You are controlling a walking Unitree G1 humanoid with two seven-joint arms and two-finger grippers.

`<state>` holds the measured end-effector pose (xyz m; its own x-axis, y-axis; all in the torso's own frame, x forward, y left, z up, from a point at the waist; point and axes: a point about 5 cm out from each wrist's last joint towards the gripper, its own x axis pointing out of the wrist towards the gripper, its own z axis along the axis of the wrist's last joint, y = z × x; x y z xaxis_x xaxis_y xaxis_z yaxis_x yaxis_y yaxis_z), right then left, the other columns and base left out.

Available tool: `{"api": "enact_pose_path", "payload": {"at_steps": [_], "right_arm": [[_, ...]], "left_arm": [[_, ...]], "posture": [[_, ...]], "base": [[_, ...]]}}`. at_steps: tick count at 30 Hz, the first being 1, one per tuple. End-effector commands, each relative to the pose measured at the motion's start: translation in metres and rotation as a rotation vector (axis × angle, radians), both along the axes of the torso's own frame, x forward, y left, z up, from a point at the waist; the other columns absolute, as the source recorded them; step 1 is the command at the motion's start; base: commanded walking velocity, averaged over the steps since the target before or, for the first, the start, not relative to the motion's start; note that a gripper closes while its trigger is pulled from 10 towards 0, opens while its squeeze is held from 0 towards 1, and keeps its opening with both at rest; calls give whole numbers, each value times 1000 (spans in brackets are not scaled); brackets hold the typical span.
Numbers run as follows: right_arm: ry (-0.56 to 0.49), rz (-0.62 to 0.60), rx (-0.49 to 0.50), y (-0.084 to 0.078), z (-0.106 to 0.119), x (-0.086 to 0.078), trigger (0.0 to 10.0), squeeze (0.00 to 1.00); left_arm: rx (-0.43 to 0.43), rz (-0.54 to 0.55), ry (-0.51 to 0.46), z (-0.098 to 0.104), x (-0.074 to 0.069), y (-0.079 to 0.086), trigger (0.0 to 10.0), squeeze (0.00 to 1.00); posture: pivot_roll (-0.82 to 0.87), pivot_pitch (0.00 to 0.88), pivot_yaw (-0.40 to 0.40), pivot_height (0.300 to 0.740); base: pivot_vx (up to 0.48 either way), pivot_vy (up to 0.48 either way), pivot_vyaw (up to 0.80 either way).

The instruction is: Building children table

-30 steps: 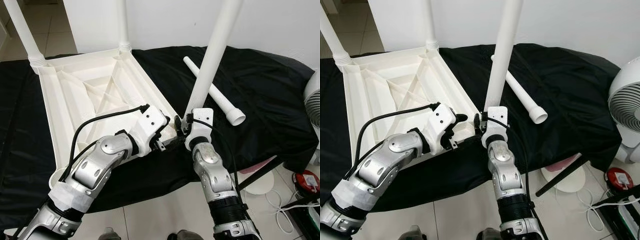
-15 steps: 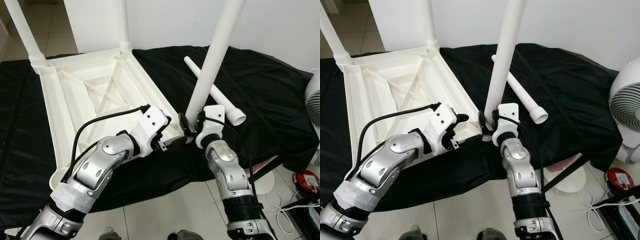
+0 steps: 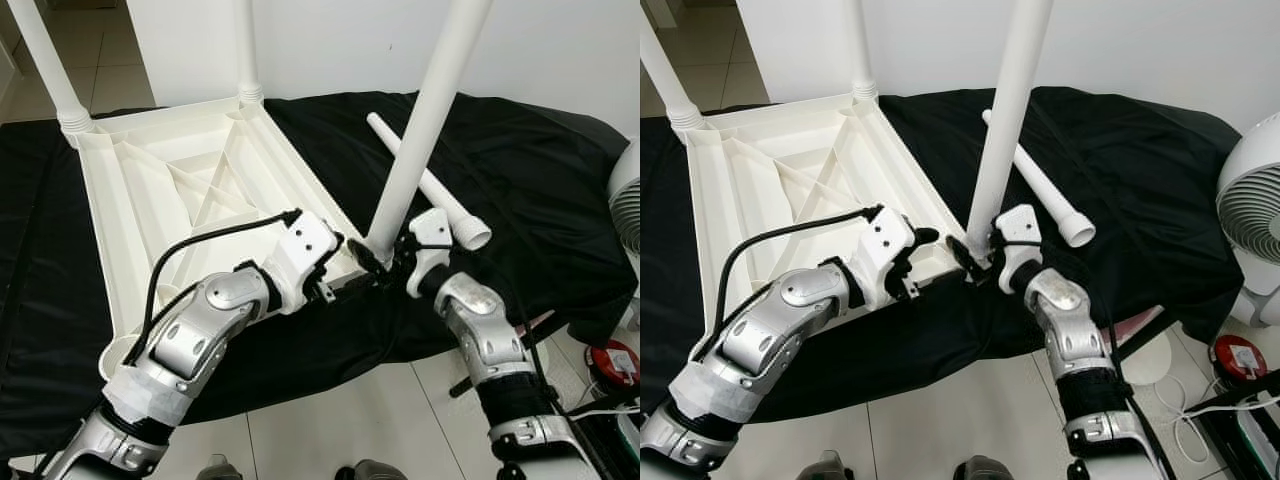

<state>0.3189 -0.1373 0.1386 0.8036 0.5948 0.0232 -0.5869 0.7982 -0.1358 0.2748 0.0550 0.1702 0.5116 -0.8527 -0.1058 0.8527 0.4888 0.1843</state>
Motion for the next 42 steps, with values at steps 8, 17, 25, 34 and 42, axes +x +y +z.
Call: {"api": "enact_pose_path", "payload": {"at_steps": [8, 17, 25, 34, 42], "right_arm": [[45, 113, -102, -9, -6, 17, 10000, 0], [87, 159, -126, -15, -15, 21, 0, 0], [126, 170, -106, -16, -25, 18, 10000, 0], [102, 39, -58, -9, -27, 18, 10000, 0], [76, -58, -30, 2, -28, 10, 10000, 0]], "left_arm": [[14, -45, -16, 1, -2, -3, 10000, 0], [11, -50, -19, 2, -2, -5, 10000, 0], [10, -55, -21, 2, -2, -6, 10000, 0], [8, -53, -22, 2, -1, -6, 10000, 0], [2, -47, -18, 1, -1, -7, 10000, 0]], "posture": [[32, 0, -40, 740], [33, 0, -42, 740], [27, 0, -39, 740], [21, 0, -41, 740], [14, 0, -45, 740]], "base": [[0, 0, 0], [0, 0, 0], [0, 0, 0], [0, 0, 0], [0, 0, 0]]}}
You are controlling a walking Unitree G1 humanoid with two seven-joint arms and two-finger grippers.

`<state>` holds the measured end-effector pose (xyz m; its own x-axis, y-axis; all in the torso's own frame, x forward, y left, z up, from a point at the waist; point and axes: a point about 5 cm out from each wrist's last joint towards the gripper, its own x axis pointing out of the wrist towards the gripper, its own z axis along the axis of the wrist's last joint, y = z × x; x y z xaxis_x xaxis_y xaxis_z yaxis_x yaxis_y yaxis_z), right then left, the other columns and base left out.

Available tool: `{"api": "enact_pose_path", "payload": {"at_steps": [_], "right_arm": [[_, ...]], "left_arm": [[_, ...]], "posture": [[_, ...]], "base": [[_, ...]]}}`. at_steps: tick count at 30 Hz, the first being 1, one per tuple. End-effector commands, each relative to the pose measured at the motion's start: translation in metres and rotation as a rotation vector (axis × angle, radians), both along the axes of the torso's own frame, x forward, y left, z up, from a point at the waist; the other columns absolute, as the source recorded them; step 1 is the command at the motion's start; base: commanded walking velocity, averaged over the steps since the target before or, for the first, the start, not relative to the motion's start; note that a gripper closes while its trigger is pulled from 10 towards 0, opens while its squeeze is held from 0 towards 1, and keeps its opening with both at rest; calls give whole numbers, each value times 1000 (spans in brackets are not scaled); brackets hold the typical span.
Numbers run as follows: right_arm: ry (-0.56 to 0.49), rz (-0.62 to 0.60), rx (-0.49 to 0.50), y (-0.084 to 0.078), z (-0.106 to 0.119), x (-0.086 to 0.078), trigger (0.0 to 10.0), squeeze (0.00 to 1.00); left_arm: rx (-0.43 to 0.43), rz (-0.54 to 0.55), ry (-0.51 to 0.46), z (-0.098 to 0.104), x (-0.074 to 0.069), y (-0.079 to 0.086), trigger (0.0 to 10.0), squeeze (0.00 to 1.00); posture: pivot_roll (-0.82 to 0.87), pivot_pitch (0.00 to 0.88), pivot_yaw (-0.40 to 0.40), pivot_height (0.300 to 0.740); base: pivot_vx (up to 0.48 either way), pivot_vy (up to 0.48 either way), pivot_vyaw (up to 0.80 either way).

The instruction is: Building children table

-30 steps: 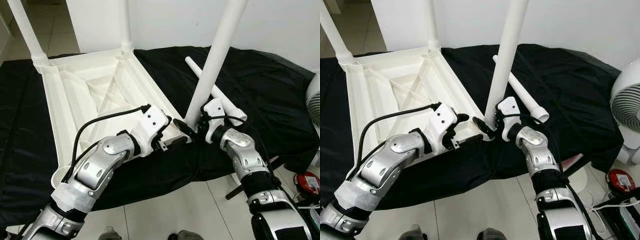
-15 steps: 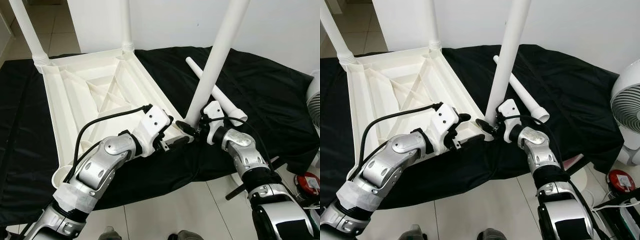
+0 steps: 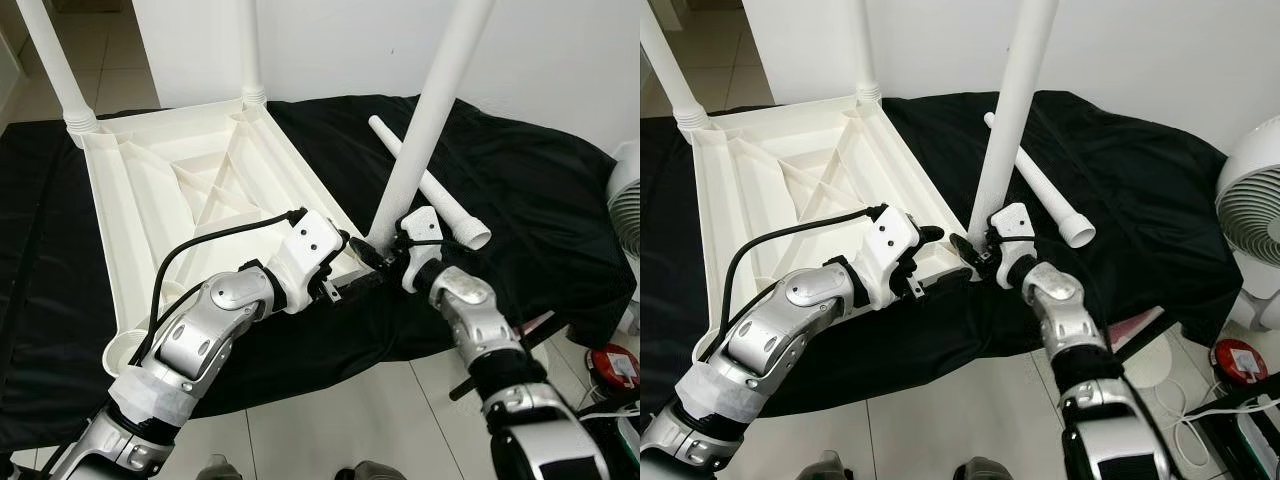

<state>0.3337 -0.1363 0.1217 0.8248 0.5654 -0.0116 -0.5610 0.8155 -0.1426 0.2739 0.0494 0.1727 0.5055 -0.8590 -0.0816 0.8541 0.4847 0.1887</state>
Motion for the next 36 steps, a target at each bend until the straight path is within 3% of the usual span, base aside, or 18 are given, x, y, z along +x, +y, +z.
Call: {"api": "enact_pose_path", "payload": {"at_steps": [1, 5, 9, 13, 15, 18, 21, 22, 32, 35, 36], "right_arm": [[42, -47, 6, 4, -10, -7, 10000, 0], [35, -146, 46, 9, -8, -10, 10000, 0], [51, -327, 138, 27, -5, -21, 10000, 0], [73, -383, 171, 40, -6, -29, 10000, 0], [59, -354, 175, 49, -2, -34, 10000, 0], [50, -345, 175, 51, 0, -36, 10000, 0], [52, -343, 238, 49, 5, -38, 10000, 0], [48, -338, 238, 48, 5, -38, 10000, 1000], [19, -328, 223, 43, 14, -39, 10000, 1000], [-6, -238, 164, 30, 15, -36, 10000, 1000], [-7, -150, 128, 23, 15, -36, 10000, 863]], "left_arm": [[20, -37, -2, -1, -1, -1, 10000, 0], [19, -35, -1, -2, -1, -1, 10000, 0], [18, -29, 4, -2, -1, -1, 10000, 0], [20, -31, 6, -3, -1, -1, 10000, 0], [21, -35, 8, -3, -2, -1, 10000, 0], [24, -36, 9, -3, -2, 0, 10000, 0], [32, -35, 11, -4, -1, 2, 10000, 0], [32, -35, 11, -4, -1, 2, 10000, 0], [31, -41, 5, -3, 0, -1, 10000, 0], [22, -42, 11, -2, -1, -1, 10000, 0], [22, -45, 10, -2, -1, -2, 10000, 0]], "posture": [[12, 0, -46, 740], [12, 0, -48, 740], [11, 0, -49, 740], [11, 0, -49, 740], [13, 0, -46, 740], [13, 0, -46, 740], [8, 0, -43, 740], [8, 0, -43, 740], [-1, 0, -36, 740], [0, 0, -36, 740], [0, 0, -35, 740]], "base": [[0, 0, 0], [0, 0, 0], [0, 0, 0], [0, 0, 0], [0, 0, 0], [0, 0, 0], [0, 0, 0], [0, 0, 0], [0, 0, 0], [0, 0, 0], [0, 0, 0]]}}
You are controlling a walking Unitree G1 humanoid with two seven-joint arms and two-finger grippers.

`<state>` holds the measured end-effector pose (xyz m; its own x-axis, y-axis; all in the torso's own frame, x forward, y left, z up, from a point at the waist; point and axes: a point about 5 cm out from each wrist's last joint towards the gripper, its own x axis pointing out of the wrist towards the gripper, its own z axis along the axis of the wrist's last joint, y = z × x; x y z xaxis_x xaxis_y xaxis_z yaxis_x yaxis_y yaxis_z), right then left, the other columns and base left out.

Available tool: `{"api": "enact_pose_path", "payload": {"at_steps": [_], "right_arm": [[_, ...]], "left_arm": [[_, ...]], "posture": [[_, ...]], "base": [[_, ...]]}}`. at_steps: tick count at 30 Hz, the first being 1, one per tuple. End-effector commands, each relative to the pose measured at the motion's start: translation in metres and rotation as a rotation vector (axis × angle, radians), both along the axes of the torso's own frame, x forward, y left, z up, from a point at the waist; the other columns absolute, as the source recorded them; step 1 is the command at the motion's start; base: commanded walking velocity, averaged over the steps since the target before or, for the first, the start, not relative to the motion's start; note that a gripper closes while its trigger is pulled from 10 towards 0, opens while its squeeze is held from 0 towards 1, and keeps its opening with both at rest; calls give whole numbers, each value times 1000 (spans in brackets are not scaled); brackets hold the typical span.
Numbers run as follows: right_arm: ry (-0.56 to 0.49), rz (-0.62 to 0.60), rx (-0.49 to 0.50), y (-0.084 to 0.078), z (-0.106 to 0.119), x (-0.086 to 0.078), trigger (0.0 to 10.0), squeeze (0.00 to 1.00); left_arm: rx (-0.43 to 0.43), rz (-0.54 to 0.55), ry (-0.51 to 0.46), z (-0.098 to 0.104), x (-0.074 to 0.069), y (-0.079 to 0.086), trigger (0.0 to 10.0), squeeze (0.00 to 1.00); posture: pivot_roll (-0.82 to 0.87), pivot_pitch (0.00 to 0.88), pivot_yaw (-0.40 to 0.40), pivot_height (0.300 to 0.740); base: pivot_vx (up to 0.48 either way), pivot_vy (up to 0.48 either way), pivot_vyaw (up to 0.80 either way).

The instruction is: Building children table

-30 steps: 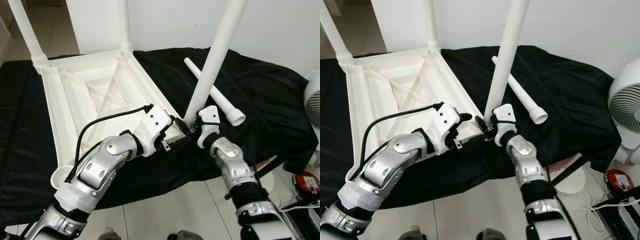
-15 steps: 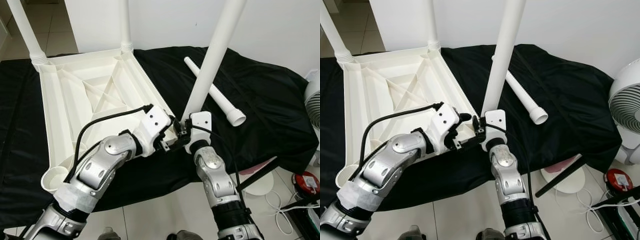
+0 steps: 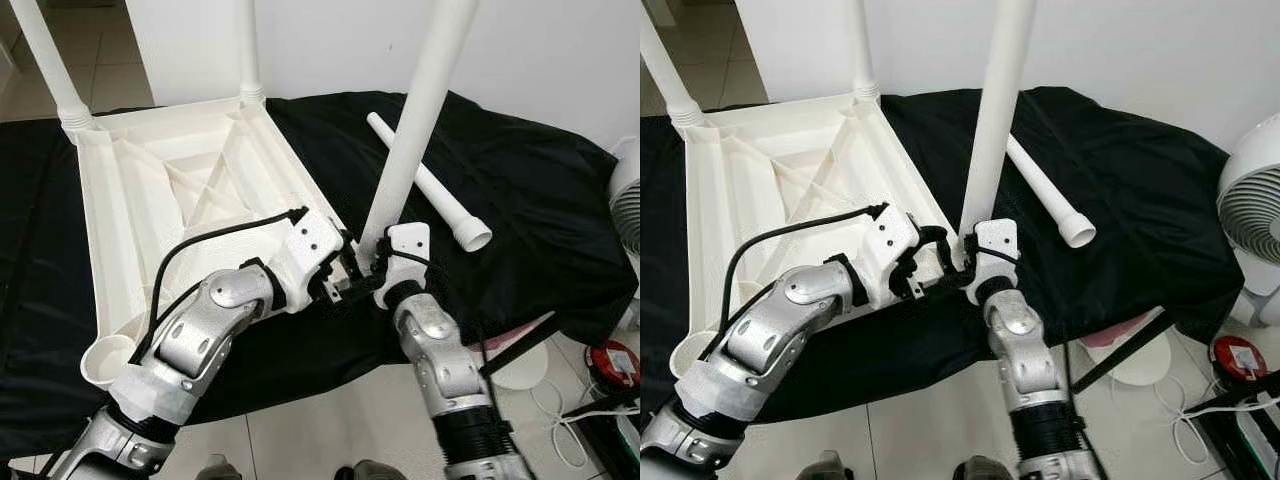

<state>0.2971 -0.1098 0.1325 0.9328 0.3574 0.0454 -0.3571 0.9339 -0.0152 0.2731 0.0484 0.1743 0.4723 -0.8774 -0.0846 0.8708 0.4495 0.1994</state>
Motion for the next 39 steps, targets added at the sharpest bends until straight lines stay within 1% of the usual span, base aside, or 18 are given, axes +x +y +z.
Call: {"api": "enact_pose_path", "payload": {"at_steps": [1, 2, 3, 4, 5, 7, 11, 13, 14, 17, 18, 24, 25, 26, 27, 32, 36, 39], "right_arm": [[-20, 82, -13, -3, 4, 1, 10000, 863], [-14, 165, -35, -9, 3, 1, 10000, 0], [-11, 221, -52, -13, 3, 1, 10000, 0], [-11, 221, -52, -13, 3, 1, 10000, 0], [-14, 270, -73, -17, 4, 3, 10000, 0], [-23, 312, -100, -22, 5, 8, 10000, 0], [-19, 347, -117, -23, 6, 12, 10000, 0], [-6, 391, -135, -23, 5, 15, 10000, 0], [-3, 434, -185, -25, 5, 20, 10000, 0], [1, 442, -203, -26, 4, 24, 10000, 0], [6, 450, -223, -27, 4, 29, 10000, 0], [17, 477, -239, -28, 4, 33, 10000, 0], [29, 488, -247, -28, 3, 35, 3490, 0], [29, 488, -247, -28, 3, 35, 3490, 0], [44, 509, -240, -29, 1, 36, 0, 0], [62, 541, -229, -32, -4, 37, 0, 0], [64, 549, -229, -32, -6, 37, 0, 0], [71, 553, -201, -33, -9, 35, 0, 0]], "left_arm": [[15, -6, 18, -3, 0, -1, 10000, 0], [16, -8, 16, -3, 0, -1, 10000, 0], [17, -9, 14, -3, 0, -1, 10000, 0], [17, -9, 14, -3, 0, -1, 10000, 0], [19, -8, 13, -3, 0, -1, 10000, 0], [20, -6, 11, -3, 1, 0, 10000, 0], [20, -6, 10, -3, 1, 0, 10000, 0], [20, -6, 8, -2, 1, 0, 10000, 0], [18, -4, 7, -2, 1, 0, 10000, 0], [19, -3, 6, -2, 2, 0, 10000, 0], [20, -2, 3, -1, 2, 0, 10000, 0], [21, -1, 2, -1, 3, 1, 10000, 0], [26, -6, 2, -2, 2, 1, 10000, 0], [26, -6, 2, -2, 2, 1, 10000, 0], [32, -13, 4, -2, 1, 2, 10000, 0], [55, -14, 2, -5, 0, 7, 10000, 0], [58, -12, 3, -5, 0, 8, 10000, 0], [59, -18, 3, -6, -1, 7, 10000, 0]], "posture": [[0, 0, -35, 740], [1, 0, -35, 740], [1, 0, -35, 740], [1, 0, -35, 740], [2, 0, -34, 740], [2, 0, -34, 740], [8, 0, -36, 740], [12, 0, -35, 740], [12, 0, -35, 740], [16, 0, -37, 740], [19, 0, -38, 740], [23, 0, -39, 740], [27, 0, -41, 740], [27, 0, -41, 740], [29, 0, -43, 740], [38, 0, -47, 740], [39, 0, -49, 740], [37, 0, -48, 740]], "base": [[0, 0, 0], [0, 0, 0], [0, 0, 0], [0, 0, 0], [0, 0, 0], [0, 0, 0], [0, 0, 0], [0, 0, 0], [0, 0, 0], [0, 0, 0], [0, 0, 0], [0, 0, 0], [0, 0, 0], [0, 0, 0], [0, 0, 0], [0, 0, 0], [0, 0, 0], [0, 0, 0]]}}
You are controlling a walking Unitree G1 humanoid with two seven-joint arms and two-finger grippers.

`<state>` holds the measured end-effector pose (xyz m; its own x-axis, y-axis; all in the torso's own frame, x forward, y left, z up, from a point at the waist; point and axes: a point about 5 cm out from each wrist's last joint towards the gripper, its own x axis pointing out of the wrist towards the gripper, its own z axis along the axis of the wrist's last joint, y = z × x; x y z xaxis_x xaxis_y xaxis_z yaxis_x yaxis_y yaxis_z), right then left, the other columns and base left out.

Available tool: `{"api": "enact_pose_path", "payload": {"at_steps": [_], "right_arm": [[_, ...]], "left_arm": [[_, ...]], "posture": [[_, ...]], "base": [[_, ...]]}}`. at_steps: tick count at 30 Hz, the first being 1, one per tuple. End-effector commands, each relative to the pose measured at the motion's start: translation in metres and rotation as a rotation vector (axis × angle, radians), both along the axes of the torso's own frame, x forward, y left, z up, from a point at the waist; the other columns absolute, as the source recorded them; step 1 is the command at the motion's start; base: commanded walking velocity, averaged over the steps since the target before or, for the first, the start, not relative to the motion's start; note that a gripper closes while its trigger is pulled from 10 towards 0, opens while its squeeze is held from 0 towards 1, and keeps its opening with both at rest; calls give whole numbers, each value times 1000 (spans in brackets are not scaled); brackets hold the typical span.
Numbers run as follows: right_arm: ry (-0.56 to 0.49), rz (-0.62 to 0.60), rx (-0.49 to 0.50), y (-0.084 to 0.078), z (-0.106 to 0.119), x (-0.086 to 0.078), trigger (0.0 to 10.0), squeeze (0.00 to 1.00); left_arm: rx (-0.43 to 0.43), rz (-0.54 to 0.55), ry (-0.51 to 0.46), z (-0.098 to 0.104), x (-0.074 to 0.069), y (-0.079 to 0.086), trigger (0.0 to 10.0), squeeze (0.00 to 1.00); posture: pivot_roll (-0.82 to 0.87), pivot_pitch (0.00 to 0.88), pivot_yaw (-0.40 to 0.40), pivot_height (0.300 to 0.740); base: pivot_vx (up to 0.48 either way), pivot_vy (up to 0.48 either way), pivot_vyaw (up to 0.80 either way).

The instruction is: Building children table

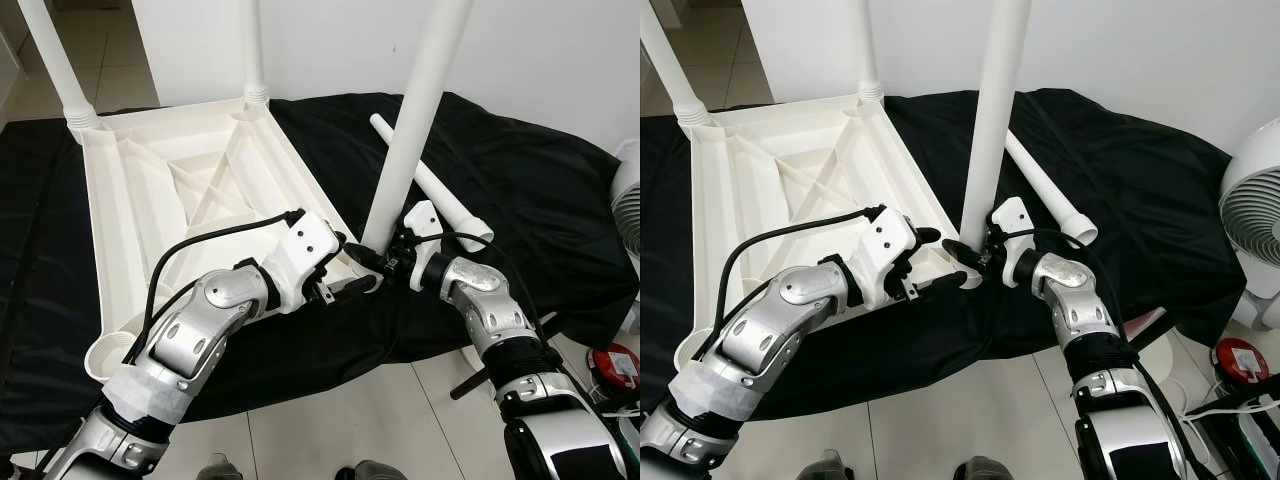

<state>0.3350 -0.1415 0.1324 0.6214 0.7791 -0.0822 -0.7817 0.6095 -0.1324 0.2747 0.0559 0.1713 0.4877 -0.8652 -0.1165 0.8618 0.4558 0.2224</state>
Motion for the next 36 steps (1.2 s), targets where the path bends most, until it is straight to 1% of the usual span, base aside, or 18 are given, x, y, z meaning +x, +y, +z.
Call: {"api": "enact_pose_path", "payload": {"at_steps": [1, 3, 4, 5, 8, 9, 13, 14, 15, 16, 19, 21, 23, 25, 26, 28, 30, 36], "right_arm": [[30, 16, -40, -1, -11, -4, 0, 0], [30, 16, -40, -1, -11, -4, 0, 0], [31, 1, -33, -1, -13, -6, 10000, 0], [23, -30, -22, 0, -15, -7, 10000, 0], [20, -56, -14, 1, -16, -9, 10000, 0], [9, -95, -15, 3, -18, -10, 10000, 0], [6, -122, -16, 4, -19, -11, 10000, 0], [9, -170, -23, 5, -21, -11, 10000, 0], [9, -170, -23, 5, -21, -11, 10000, 0], [8, -211, -30, 7, -23, -12, 10000, 0], [14, -251, -24, 9, -25, -14, 10000, 0], [22, -344, -3, 12, -27, -15, 10000, 0], [22, -344, -3, 12, -27, -15, 10000, 0], [26, -453, 16, 13, -26, -15, 10000, 0], [23, -486, 20, 13, -25, -15, 10000, 0], [19, -502, 21, 13, -25, -15, 10000, 0], [24, -608, 75, 21, -22, -18, 10000, 0], [24, -692, 82, 28, -22, -21, 10000, 0]], "left_arm": [[19, -39, 10, -3, -3, -2, 10000, 0], [19, -39, 10, -3, -3, -2, 10000, 0], [19, -45, 10, -3, -4, -3, 10000, 0], [13, -52, 14, -3, -5, -5, 10000, 0], [10, -56, 15, -3, -6, -5, 10000, 0], [9, -56, 16, -3, -6, -5, 10000, 0], [10, -55, 17, -3, -6, -5, 10000, 0], [11, -55, 17, -4, -6, -5, 10000, 0], [11, -55, 17, -4, -6, -5, 10000, 0], [12, -55, 18, -4, -6, -5, 10000, 0], [12, -54, 18, -4, -6, -5, 10000, 0], [10, -54, 20, -5, -7, -5, 10000, 0], [10, -54, 20, -5, -7, -5, 10000, 0], [11, -57, 22, -5, -7, -5, 10000, 0], [11, -58, 22, -5, -8, -5, 10000, 0], [12, -58, 22, -5, -8, -5, 10000, 0], [9, -55, 26, -6, -8, -5, 10000, 0], [-6, -43, 26, -5, -7, -5, 10000, 0]], "posture": [[35, 0, -48, 740], [35, 0, -48, 740], [36, 0, -49, 740], [36, 0, -51, 740], [36, 0, -51, 740], [34, 0, -50, 740], [34, 0, -50, 740], [33, 0, -51, 740], [33, 0, -51, 740], [33, 0, -52, 740], [33, 0, -52, 740], [32, 0, -50, 740], [32, 0, -50, 740], [32, 0, -50, 740], [32, 0, -50, 740], [32, 0, -50, 740], [34, 0, -53, 740], [34, 0, -57, 740]], "base": [[0, 0, 0], [0, 0, 0], [0, 0, 0], [0, 0, 0], [0, 0, 0], [0, 0, 0], [0, 0, 0], [0, 0, 0], [0, 0, 0], [0, 0, 0], [0, 0, 0], [0, 0, 0], [0, 0, 0], [0, 0, 0], [0, 0, 0], [0, 0, 0], [0, 0, 0], [0, 0, 0]]}}
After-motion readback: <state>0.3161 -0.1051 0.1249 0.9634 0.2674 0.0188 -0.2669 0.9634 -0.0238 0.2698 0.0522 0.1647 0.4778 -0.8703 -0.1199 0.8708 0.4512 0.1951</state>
